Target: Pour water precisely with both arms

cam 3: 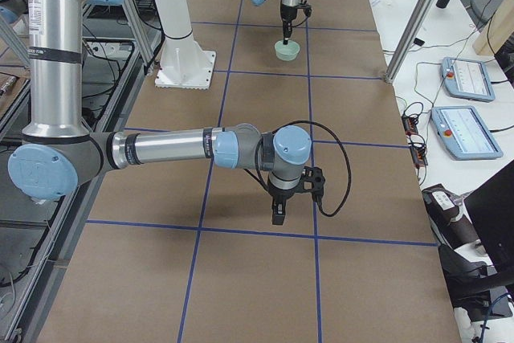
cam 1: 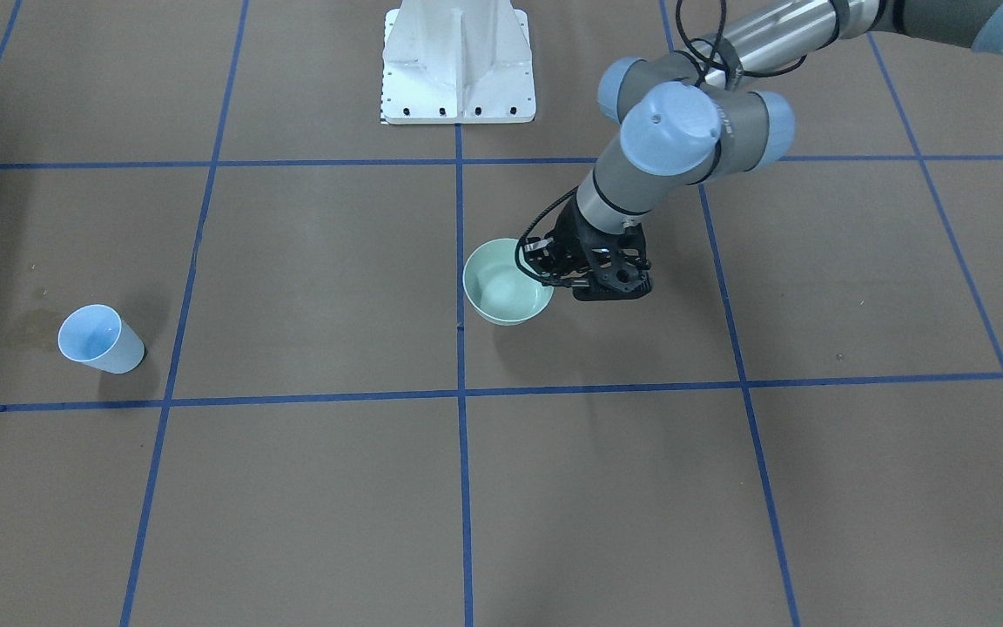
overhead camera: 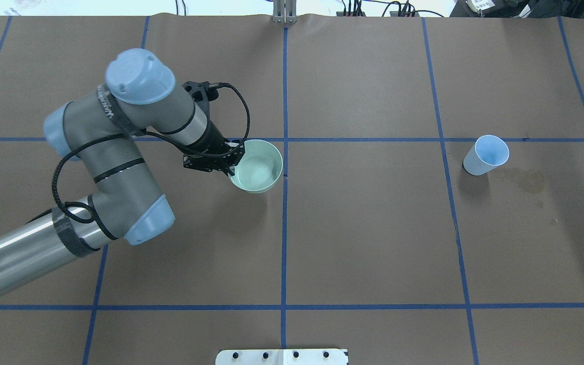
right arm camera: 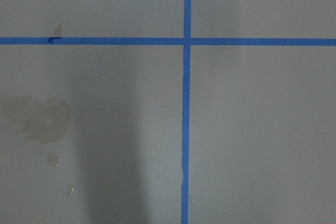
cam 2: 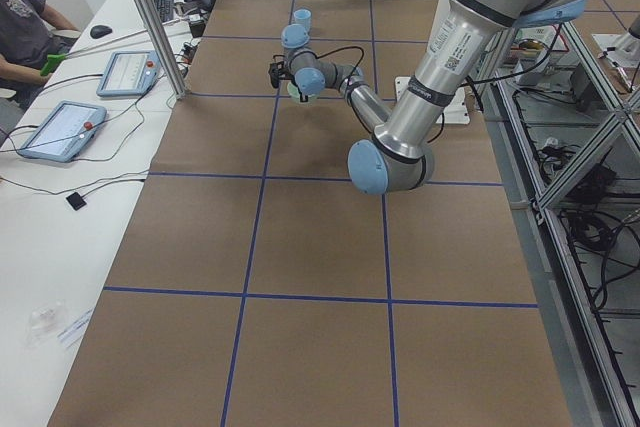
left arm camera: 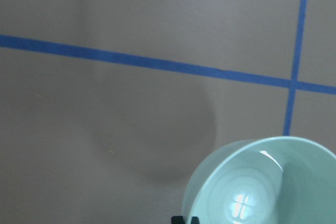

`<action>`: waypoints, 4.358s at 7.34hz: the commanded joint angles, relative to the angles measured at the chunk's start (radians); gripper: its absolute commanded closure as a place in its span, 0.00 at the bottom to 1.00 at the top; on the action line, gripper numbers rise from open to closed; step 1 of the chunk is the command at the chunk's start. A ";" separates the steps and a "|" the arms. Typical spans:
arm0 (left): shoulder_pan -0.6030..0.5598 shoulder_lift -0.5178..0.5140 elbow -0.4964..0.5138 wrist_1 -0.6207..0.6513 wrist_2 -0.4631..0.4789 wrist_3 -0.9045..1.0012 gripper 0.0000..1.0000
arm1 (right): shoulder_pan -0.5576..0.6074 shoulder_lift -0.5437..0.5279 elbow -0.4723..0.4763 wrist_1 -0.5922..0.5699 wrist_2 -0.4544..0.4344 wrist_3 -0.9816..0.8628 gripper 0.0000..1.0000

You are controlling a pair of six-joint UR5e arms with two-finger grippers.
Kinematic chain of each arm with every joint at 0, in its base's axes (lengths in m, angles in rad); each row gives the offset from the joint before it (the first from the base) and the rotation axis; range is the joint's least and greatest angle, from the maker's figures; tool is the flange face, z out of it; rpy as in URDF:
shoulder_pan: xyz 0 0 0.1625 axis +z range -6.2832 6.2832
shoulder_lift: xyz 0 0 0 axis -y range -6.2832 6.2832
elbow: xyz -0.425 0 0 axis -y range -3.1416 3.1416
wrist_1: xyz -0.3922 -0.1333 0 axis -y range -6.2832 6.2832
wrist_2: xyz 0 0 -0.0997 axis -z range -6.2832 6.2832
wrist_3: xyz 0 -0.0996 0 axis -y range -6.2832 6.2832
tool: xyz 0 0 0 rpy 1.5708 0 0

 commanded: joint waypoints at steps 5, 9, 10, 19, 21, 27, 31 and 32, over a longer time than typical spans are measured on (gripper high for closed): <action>0.102 -0.155 0.132 0.099 0.133 -0.030 1.00 | 0.000 0.001 0.006 0.000 0.003 0.001 0.00; 0.031 -0.158 0.151 0.103 0.125 -0.108 1.00 | 0.000 -0.002 0.003 0.000 0.005 0.001 0.00; 0.031 -0.158 0.155 0.103 0.124 -0.114 1.00 | 0.000 -0.002 0.004 -0.002 0.005 0.001 0.00; 0.045 -0.166 0.192 0.044 0.124 -0.173 0.99 | 0.000 -0.004 0.003 -0.002 0.006 0.001 0.00; 0.051 -0.166 0.192 0.042 0.124 -0.173 0.89 | 0.000 -0.004 0.003 -0.002 0.006 0.001 0.00; 0.036 -0.154 0.075 0.026 0.121 -0.205 0.01 | 0.000 0.006 0.014 0.000 0.049 0.002 0.00; -0.133 0.377 -0.454 0.189 0.055 0.245 0.00 | -0.009 0.001 0.070 0.074 0.121 0.001 0.00; -0.180 0.435 -0.458 0.188 0.055 0.314 0.00 | -0.033 -0.052 0.083 0.257 0.165 0.005 0.00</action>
